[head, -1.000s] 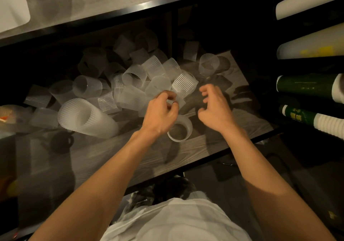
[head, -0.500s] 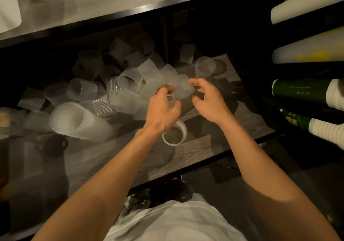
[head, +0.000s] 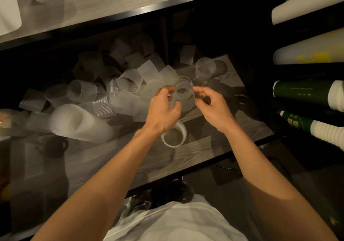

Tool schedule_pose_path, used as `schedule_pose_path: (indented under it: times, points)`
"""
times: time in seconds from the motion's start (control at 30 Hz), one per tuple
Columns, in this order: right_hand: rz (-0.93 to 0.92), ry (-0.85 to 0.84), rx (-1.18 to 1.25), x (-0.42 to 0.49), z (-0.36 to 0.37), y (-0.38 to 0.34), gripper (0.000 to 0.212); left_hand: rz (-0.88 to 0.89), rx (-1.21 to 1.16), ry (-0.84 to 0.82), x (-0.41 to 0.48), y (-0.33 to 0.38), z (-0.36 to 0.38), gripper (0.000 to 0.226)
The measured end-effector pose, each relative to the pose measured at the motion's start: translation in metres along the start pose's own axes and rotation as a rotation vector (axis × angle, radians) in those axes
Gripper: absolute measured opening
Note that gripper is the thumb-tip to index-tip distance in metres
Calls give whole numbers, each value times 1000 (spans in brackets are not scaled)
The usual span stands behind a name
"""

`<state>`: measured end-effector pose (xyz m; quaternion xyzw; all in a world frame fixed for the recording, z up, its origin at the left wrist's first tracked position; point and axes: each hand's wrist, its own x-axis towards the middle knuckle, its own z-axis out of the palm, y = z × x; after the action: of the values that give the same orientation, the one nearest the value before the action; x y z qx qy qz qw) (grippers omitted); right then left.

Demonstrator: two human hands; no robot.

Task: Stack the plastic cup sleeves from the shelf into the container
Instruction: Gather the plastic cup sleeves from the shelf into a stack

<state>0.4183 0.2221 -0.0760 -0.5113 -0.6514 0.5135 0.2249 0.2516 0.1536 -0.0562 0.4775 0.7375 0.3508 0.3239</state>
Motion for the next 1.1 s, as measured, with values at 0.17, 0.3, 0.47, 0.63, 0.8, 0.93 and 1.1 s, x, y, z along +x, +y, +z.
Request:
schedule_pose_path:
  times: [0.17, 0.3, 0.47, 0.63, 0.8, 0.93, 1.1]
  points:
    - [14, -16, -17, 12, -3, -6, 42, -11, 45, -1, 11, 4, 3, 55]
    - [22, -74, -64, 24, -3, -11, 46, -37, 91, 7, 19, 8, 7, 61]
    - [27, -83, -90, 36, -2, -12, 49, -64, 130, 2, 27, 13, 11, 69]
    - [68, -104, -126, 49, 0, -6, 53, -95, 147, -45, 36, 14, 13, 71]
    - [62, -76, -103, 54, 2, -4, 51, -101, 126, -78, 42, 13, 13, 71]
    - [62, -25, -109, 59, 0, -3, 42, -93, 125, -64, 45, 12, 12, 69]
    - [64, -37, -139, 63, 2, 1, 32, -112, 196, -58, 48, 8, 15, 69]
